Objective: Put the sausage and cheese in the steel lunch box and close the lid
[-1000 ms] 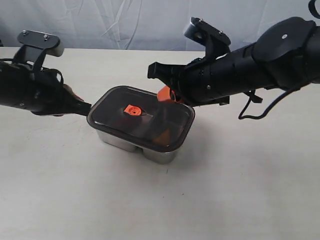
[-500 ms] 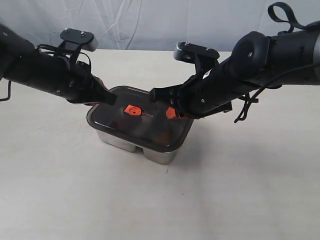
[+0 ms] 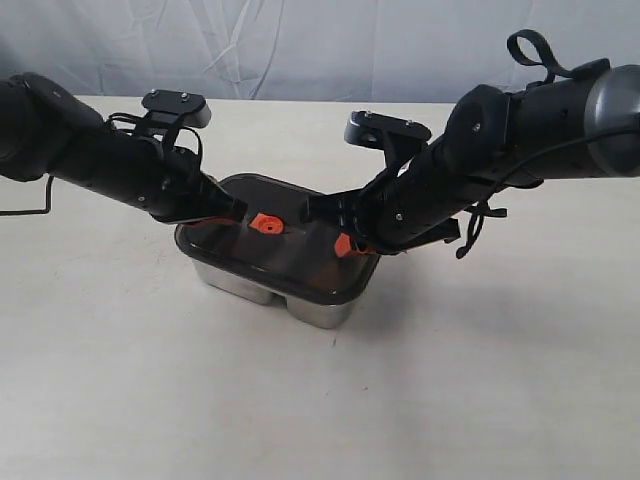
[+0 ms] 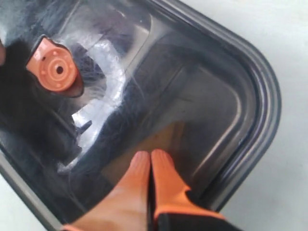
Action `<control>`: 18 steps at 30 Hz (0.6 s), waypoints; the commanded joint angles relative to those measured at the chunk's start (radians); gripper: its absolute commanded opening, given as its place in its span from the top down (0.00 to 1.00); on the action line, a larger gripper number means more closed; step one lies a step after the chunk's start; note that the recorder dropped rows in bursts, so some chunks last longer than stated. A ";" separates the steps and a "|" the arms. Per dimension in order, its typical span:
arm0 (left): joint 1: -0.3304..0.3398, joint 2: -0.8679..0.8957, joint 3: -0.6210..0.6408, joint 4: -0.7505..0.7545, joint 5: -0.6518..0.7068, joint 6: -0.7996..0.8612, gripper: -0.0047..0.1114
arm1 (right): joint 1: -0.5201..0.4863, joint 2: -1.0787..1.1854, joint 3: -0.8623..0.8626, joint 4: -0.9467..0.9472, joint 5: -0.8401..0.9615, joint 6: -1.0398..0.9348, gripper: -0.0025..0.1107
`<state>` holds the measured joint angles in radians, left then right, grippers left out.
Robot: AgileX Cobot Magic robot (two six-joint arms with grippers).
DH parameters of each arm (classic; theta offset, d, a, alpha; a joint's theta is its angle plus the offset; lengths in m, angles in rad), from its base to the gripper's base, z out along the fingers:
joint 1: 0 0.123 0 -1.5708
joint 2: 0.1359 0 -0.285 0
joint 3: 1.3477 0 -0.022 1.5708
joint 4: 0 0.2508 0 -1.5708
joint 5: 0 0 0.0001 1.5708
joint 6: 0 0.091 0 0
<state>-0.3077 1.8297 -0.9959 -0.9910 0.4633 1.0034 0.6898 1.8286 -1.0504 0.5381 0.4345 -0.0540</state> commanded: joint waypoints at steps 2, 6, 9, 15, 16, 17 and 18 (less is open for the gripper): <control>-0.004 0.082 0.018 0.047 0.019 0.000 0.96 | -0.003 0.050 0.005 -0.011 0.017 0.003 0.99; -0.004 0.110 0.017 0.040 0.030 0.000 0.96 | -0.003 0.058 0.005 -0.011 0.029 0.005 0.99; -0.004 0.116 0.017 0.040 0.033 0.000 0.96 | -0.003 0.067 0.005 -0.011 0.029 0.016 0.99; -0.004 0.136 0.017 0.040 0.061 -0.002 0.96 | -0.003 0.083 0.005 -0.009 0.055 0.028 0.99; -0.004 0.142 0.017 0.040 0.063 -0.002 0.96 | -0.003 0.083 0.005 -0.009 0.055 0.028 0.99; -0.004 0.148 0.017 0.040 0.066 -0.002 0.96 | -0.003 0.083 0.005 -0.009 0.055 0.028 0.99; -0.004 0.151 0.017 0.040 0.072 -0.007 0.96 | -0.003 0.083 0.005 -0.007 0.055 0.028 0.99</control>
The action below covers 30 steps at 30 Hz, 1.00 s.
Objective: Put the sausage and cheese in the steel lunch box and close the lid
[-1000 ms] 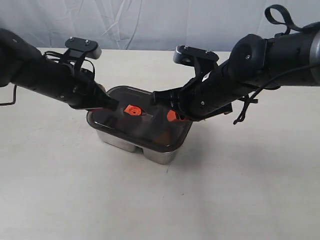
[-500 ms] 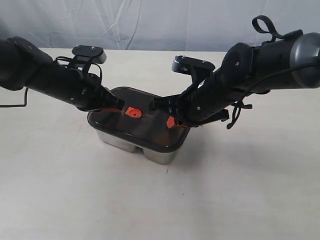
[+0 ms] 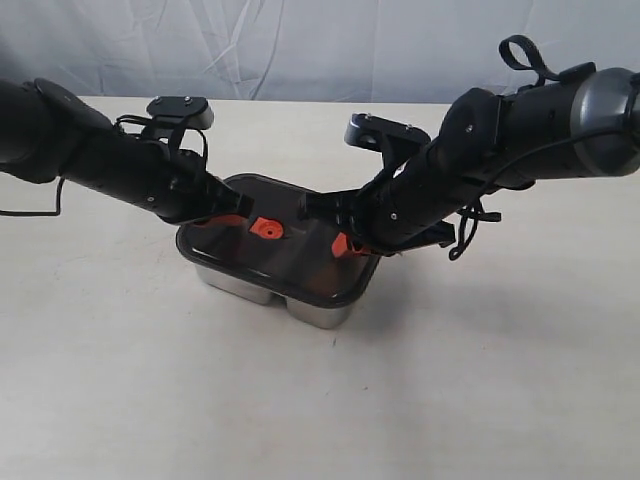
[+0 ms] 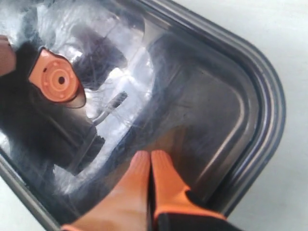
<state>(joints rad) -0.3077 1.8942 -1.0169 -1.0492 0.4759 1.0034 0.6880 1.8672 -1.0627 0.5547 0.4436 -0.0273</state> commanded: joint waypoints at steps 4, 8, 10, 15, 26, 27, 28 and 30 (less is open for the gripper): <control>-0.004 0.085 0.027 0.099 0.080 -0.008 0.96 | -0.001 0.044 0.017 -0.023 0.042 0.002 0.99; -0.004 0.006 -0.013 0.103 0.134 -0.008 0.96 | -0.001 -0.048 0.017 -0.034 -0.040 0.002 0.99; -0.002 -0.101 -0.013 0.103 0.115 -0.008 0.96 | -0.001 -0.147 0.017 -0.078 -0.062 0.002 0.99; -0.002 -0.373 -0.013 0.153 0.099 -0.036 0.96 | -0.001 -0.361 0.017 -0.222 -0.036 0.004 0.99; -0.002 -0.949 0.185 0.185 -0.289 -0.061 0.96 | -0.001 -0.742 0.047 -0.926 0.350 0.461 0.99; -0.002 -1.005 0.217 0.224 -0.300 -0.061 0.96 | -0.001 -0.774 0.065 -0.957 0.364 0.491 0.99; -0.001 -1.047 0.242 0.248 -0.305 -0.061 0.96 | -0.001 -0.805 0.086 -0.970 0.368 0.503 0.99; -0.001 -1.112 0.289 0.290 -0.305 -0.061 0.96 | -0.001 -0.862 0.140 -0.972 0.368 0.516 0.99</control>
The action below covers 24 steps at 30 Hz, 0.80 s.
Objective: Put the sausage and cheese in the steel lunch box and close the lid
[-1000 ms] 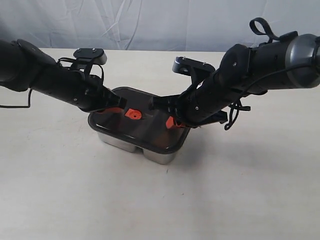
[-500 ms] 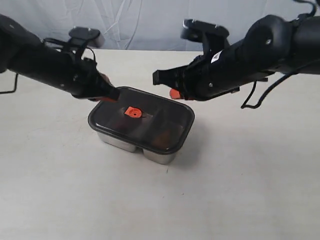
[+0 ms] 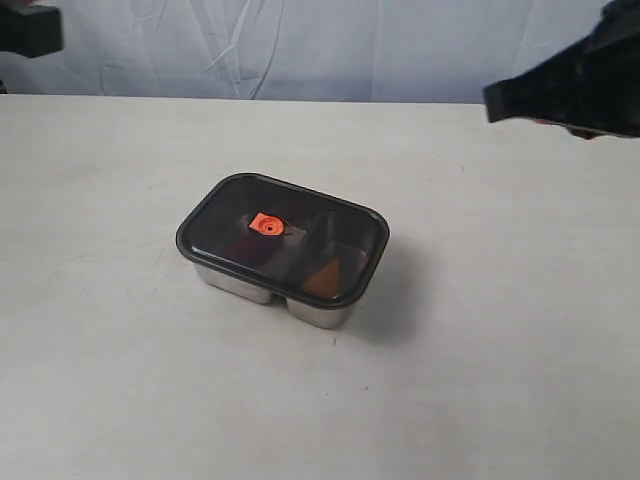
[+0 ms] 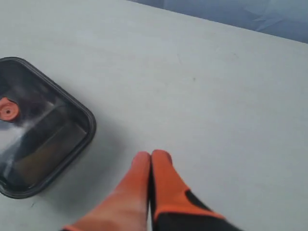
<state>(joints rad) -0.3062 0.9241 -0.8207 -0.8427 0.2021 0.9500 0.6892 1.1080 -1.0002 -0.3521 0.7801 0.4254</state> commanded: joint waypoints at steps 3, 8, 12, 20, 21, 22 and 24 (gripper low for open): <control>-0.002 -0.202 0.129 0.085 -0.012 -0.005 0.96 | -0.003 -0.163 0.164 -0.067 0.011 0.092 0.99; -0.002 -0.243 0.131 0.085 -0.001 -0.005 0.96 | -0.003 -0.197 0.269 -0.021 -0.014 0.200 0.99; -0.002 -0.250 0.131 0.085 -0.001 -0.005 0.96 | -0.003 -0.195 0.281 0.046 -0.008 0.213 0.99; -0.002 -0.250 0.131 0.085 -0.001 -0.005 0.96 | -0.003 -0.195 0.281 0.070 -0.050 0.217 0.99; -0.002 -0.250 0.131 0.085 -0.001 -0.005 0.96 | -0.003 -0.195 0.281 0.070 -0.054 0.217 0.99; -0.002 -0.250 0.131 0.085 -0.001 -0.005 0.96 | -0.003 -0.195 0.281 0.039 -0.061 0.215 0.99; -0.002 -0.250 0.131 0.085 -0.001 -0.005 0.96 | -0.003 -0.195 0.281 -0.031 -0.084 0.250 0.99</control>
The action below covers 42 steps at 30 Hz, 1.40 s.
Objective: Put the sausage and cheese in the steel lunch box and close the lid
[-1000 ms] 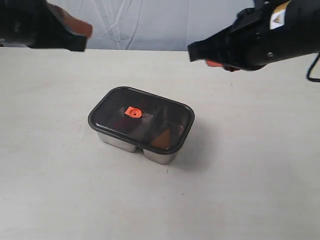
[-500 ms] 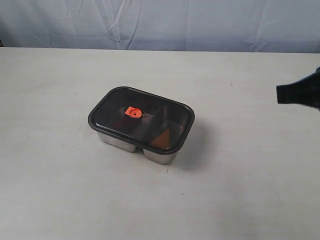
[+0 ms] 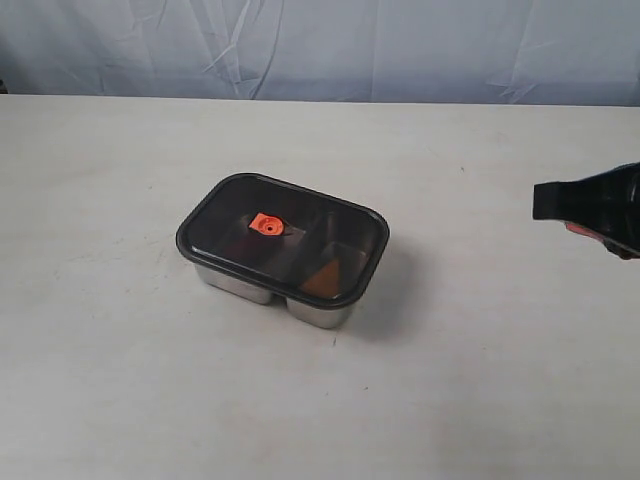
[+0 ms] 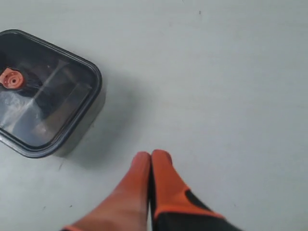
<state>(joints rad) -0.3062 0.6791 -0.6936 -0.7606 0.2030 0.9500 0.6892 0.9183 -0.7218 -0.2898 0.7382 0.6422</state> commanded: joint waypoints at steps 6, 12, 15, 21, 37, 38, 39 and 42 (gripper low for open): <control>-0.002 -0.005 0.004 0.003 -0.005 -0.005 0.96 | -0.145 -0.113 0.006 -0.253 -0.055 0.102 0.99; -0.002 -0.005 0.004 0.003 0.003 -0.005 0.96 | -0.462 -0.340 0.068 -0.332 -0.223 0.080 0.99; -0.002 -0.005 0.004 0.003 0.003 -0.005 0.96 | -0.599 -0.463 0.131 -0.288 -0.259 0.046 0.99; -0.002 -0.005 0.004 0.003 -0.001 -0.005 0.96 | -0.629 -0.577 0.237 -0.175 -0.252 -0.044 0.99; -0.002 -0.005 0.004 0.003 0.003 -0.005 0.96 | -0.645 -0.760 0.649 0.244 -0.583 -0.563 0.99; -0.002 -0.005 0.004 0.003 0.003 -0.005 0.96 | -0.680 -0.776 0.649 0.251 -0.557 -0.564 0.99; -0.002 -0.005 0.004 0.003 0.003 -0.005 0.96 | -0.707 -0.787 0.649 0.259 -0.542 -0.564 0.99; -0.002 -0.005 0.004 0.003 0.003 -0.005 0.96 | -0.796 -0.847 0.653 0.281 -0.475 -0.564 0.99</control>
<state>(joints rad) -0.3062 0.6791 -0.6936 -0.7606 0.2073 0.9500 -0.0630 0.1044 -0.0782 -0.0205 0.2269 0.0872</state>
